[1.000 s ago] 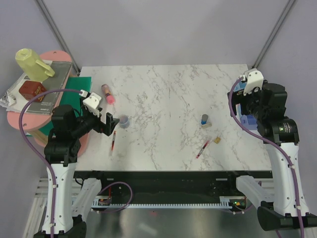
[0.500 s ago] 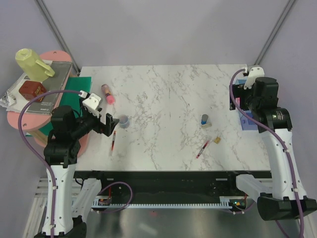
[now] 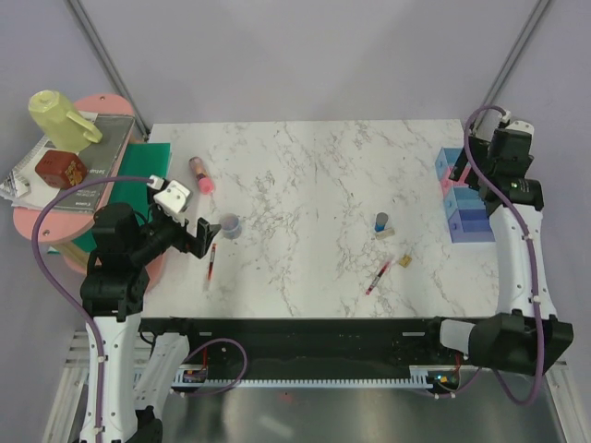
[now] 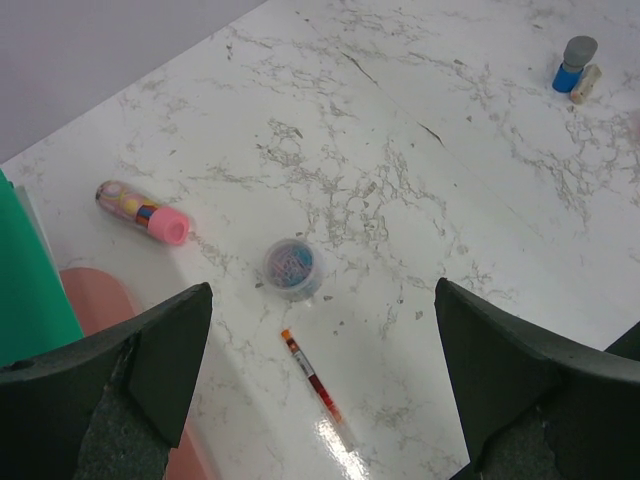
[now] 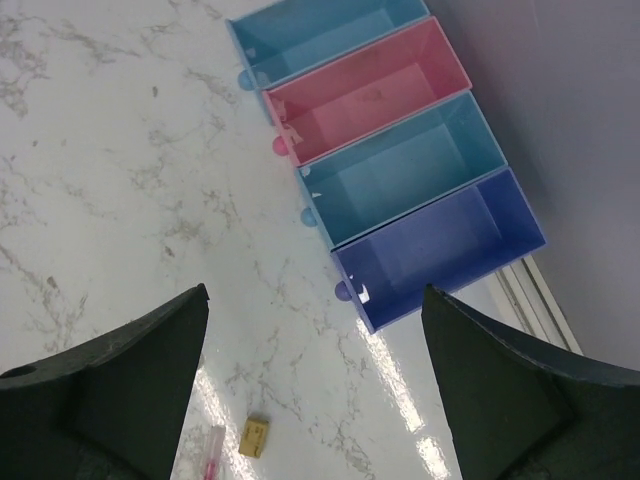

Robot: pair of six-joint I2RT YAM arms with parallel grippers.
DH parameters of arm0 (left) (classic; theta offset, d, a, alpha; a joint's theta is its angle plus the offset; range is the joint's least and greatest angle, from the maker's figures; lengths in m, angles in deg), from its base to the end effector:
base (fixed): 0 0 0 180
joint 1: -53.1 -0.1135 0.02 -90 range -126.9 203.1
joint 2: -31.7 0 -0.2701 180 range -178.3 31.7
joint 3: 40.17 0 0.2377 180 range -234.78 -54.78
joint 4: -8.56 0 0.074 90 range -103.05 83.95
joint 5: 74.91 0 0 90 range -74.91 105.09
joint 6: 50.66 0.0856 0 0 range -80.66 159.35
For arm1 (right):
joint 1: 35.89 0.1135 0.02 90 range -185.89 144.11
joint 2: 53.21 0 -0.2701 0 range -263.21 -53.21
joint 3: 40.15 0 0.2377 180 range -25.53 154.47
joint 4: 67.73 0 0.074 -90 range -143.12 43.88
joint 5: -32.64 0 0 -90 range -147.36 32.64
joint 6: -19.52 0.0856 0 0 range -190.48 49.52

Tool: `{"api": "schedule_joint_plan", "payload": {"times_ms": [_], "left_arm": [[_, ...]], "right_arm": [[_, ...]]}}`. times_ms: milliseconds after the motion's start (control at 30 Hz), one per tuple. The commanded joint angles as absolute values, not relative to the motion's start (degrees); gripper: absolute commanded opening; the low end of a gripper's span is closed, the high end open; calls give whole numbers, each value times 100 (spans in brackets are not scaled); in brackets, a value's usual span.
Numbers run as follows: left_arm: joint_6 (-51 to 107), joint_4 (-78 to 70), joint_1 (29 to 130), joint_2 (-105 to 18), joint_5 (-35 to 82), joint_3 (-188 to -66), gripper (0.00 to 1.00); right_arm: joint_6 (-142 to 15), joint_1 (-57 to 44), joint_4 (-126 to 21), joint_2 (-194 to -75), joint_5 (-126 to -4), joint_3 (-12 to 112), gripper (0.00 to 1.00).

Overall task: Sort the stationery into containers
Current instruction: Move the storage box to the center of the board.

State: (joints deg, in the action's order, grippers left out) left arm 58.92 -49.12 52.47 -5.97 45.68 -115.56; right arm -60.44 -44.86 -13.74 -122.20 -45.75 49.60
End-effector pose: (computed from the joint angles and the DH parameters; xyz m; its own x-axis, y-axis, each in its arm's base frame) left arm 0.1335 -0.0421 0.3736 -0.1645 0.2867 -0.9438 0.5561 0.8172 0.1513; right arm 0.2714 -0.0603 0.3634 -0.4774 0.2482 -0.8429 0.4085 0.9120 0.0372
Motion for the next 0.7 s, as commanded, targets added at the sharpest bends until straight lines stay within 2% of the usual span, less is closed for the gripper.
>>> {"api": "schedule_joint_plan", "payload": {"times_ms": [0, 167, 667], "left_arm": [[6281, -4754, 5239, -583, 4664, -11595, 100], [6334, -4763, 5239, -591, 4673, -11596, 100], [6483, -4789, 5248, -583, 4743, -11552, 100]], "right_arm": [[-5519, -4967, -1594, -12852, -4708, 5129, 95], [-5458, -5205, -1690, -13503, -5111, 5146, 93], [-4606, -5742, -2244, -14426, -5121, 5305, 88]]}}
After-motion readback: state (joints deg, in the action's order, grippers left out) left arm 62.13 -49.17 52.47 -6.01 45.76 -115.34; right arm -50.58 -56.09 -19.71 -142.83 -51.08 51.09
